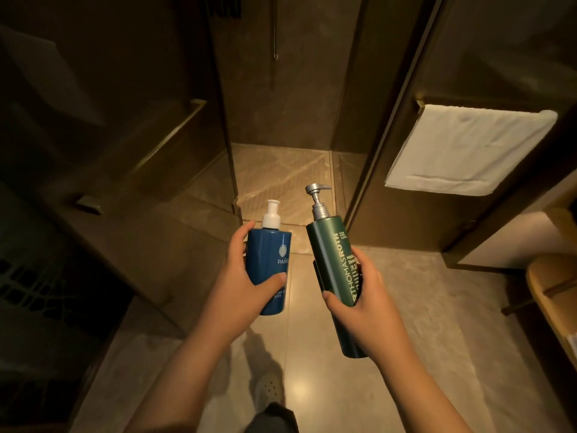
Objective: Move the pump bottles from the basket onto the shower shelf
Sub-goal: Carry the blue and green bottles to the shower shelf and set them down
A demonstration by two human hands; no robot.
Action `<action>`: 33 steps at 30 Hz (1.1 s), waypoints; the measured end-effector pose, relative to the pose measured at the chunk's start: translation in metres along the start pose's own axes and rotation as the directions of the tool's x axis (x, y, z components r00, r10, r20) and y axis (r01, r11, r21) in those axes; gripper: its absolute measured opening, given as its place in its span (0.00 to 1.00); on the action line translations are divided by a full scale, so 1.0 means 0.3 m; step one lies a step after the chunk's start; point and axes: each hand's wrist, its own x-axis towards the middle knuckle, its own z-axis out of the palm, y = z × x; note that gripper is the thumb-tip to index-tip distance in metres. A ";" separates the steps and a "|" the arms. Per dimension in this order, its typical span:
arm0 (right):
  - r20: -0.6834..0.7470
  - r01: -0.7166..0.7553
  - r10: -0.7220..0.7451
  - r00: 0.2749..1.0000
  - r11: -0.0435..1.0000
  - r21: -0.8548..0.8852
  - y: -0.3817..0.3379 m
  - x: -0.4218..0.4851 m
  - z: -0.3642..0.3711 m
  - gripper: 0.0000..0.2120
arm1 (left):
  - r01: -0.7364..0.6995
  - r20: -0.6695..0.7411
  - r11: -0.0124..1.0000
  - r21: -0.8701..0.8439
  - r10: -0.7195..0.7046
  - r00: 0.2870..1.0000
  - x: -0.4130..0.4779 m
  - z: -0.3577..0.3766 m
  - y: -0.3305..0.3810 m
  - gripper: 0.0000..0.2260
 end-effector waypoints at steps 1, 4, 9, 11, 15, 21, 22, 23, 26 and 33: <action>0.001 0.012 -0.012 1.000 1.000 -0.012 -0.018 0.069 0.011 0.39 | -0.004 -0.010 1.000 -0.003 0.004 1.000 0.062 -0.017 0.005 0.39; -0.006 0.051 -0.051 0.999 0.998 -0.023 -0.059 0.257 0.050 0.40 | -0.008 -0.022 0.999 -0.031 0.007 1.000 0.236 -0.059 0.007 0.39; -0.009 0.030 -0.030 1.000 1.000 -0.004 -0.075 0.457 0.117 0.40 | 0.022 0.001 0.998 -0.062 -0.022 1.000 0.456 -0.081 -0.005 0.39; 0.002 0.030 -0.030 1.000 0.999 -0.017 -0.071 0.516 0.135 0.40 | 0.047 0.020 0.994 -0.094 -0.045 0.999 0.532 -0.088 -0.011 0.39; 0.035 0.027 -0.025 0.999 0.998 -0.056 -0.050 0.672 0.160 0.42 | 0.075 0.002 0.986 -0.150 -0.076 0.997 0.689 -0.098 -0.039 0.39; 0.085 0.039 -0.037 0.996 0.999 -0.020 -0.005 0.948 0.173 0.40 | 0.054 -0.085 0.986 -0.155 -0.068 0.994 0.925 -0.077 -0.062 0.37; 0.101 0.051 -0.050 0.994 0.999 -0.013 0.001 1.001 0.174 0.40 | 0.057 -0.095 0.988 -0.146 -0.071 0.993 0.973 -0.067 -0.056 0.37; 0.120 0.064 -0.063 0.991 0.998 -0.006 0.007 1.057 0.171 0.40 | 0.062 -0.099 0.988 -0.138 -0.076 0.992 1.023 -0.054 -0.048 0.37; 0.145 0.102 -0.101 0.984 0.995 -0.004 0.030 1.243 0.140 0.40 | 0.083 -0.118 0.991 -0.107 -0.095 0.988 1.193 0.003 -0.010 0.39; 0.104 0.053 -0.053 0.993 0.999 0.004 0.117 1.709 -0.048 0.40 | 0.064 -0.130 0.998 -0.003 -0.064 0.989 1.617 0.175 0.152 0.40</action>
